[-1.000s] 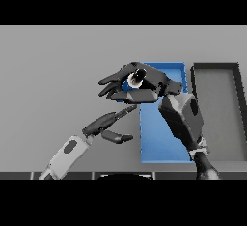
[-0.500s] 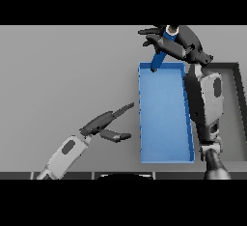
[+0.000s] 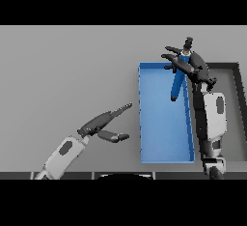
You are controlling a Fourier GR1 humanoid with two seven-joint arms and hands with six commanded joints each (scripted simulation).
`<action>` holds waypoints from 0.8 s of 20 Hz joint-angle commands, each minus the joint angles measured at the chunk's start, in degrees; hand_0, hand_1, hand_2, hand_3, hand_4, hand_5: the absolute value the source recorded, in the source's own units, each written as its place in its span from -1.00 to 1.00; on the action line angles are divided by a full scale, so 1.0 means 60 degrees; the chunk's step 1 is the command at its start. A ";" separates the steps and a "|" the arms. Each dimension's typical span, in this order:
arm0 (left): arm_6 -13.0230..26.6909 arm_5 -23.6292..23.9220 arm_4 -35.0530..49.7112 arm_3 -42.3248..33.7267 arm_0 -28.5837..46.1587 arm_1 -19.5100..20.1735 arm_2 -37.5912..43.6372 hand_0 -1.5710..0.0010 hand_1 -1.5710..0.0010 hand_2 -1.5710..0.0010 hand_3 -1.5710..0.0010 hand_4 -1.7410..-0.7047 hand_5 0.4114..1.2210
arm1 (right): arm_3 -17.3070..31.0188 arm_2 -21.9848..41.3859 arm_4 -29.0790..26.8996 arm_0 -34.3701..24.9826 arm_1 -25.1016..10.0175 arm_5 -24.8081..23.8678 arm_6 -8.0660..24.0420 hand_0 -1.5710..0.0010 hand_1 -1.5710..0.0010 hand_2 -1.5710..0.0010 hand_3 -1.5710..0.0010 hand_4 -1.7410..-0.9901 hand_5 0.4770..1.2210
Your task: Pick up the blue pipe and place it into the blue bin.
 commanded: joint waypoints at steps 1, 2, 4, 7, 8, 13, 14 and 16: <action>-0.0031 -0.0005 -0.0015 -0.0084 0.0071 0.0037 -0.0032 1.00 1.00 1.00 1.00 0.76 -0.86 | 0.0041 0.0185 0.0073 0.0286 -0.0096 -0.0334 0.0002 -1.00 -1.00 -1.00 -1.00 -0.36 1.00; -0.0035 0.0025 -0.0016 -0.0108 0.0077 0.0019 -0.0029 1.00 1.00 1.00 1.00 0.76 -0.86 | 0.0051 0.0456 0.0046 0.0636 -0.0293 -0.0614 0.0002 -1.00 -1.00 -1.00 -1.00 -0.36 1.00; 0.0154 0.0057 -0.0011 -0.0008 -0.0088 -0.0091 -0.0018 1.00 1.00 1.00 1.00 0.77 -0.85 | 0.0097 0.1316 -0.0327 0.0999 -0.0800 -0.1033 0.0002 -1.00 -1.00 -1.00 -0.38 -0.59 1.00; 0.0082 0.0013 -0.0046 0.0170 -0.0110 -0.0111 -0.0030 1.00 1.00 1.00 1.00 0.76 -0.85 | 0.0091 0.2485 -0.0717 0.1614 -0.1327 -0.1362 0.0002 -1.00 -1.00 -1.00 -0.09 -0.71 1.00; 0.0105 0.0047 -0.0081 0.0139 -0.0104 -0.0120 -0.0048 1.00 1.00 1.00 1.00 0.77 -0.84 | 0.0073 0.2977 -0.0893 0.1804 -0.1571 -0.1561 0.0002 -1.00 -1.00 -1.00 0.12 -0.77 0.96; 0.0196 0.0089 -0.0103 -0.0045 -0.0001 -0.0090 -0.0105 1.00 1.00 1.00 1.00 0.76 -0.84 | 0.0990 0.5819 -0.4002 0.1187 -0.3111 -0.3343 0.0001 -0.19 -0.13 -0.09 0.34 -0.10 0.83; 0.0279 0.0055 -0.0050 -0.0004 -0.0092 -0.0085 -0.0057 1.00 1.00 1.00 1.00 0.76 -0.84 | 0.0940 0.6370 -0.4577 0.1021 -0.3404 -0.3598 0.0002 0.05 0.10 0.13 0.47 0.06 0.87; 0.0266 0.0093 -0.0082 -0.0099 -0.0111 -0.0152 -0.0120 1.00 1.00 1.00 1.00 0.77 -0.84 | 0.0671 0.7061 -0.4910 0.0792 -0.3809 -0.3505 0.0000 0.39 0.42 0.44 0.66 0.27 0.78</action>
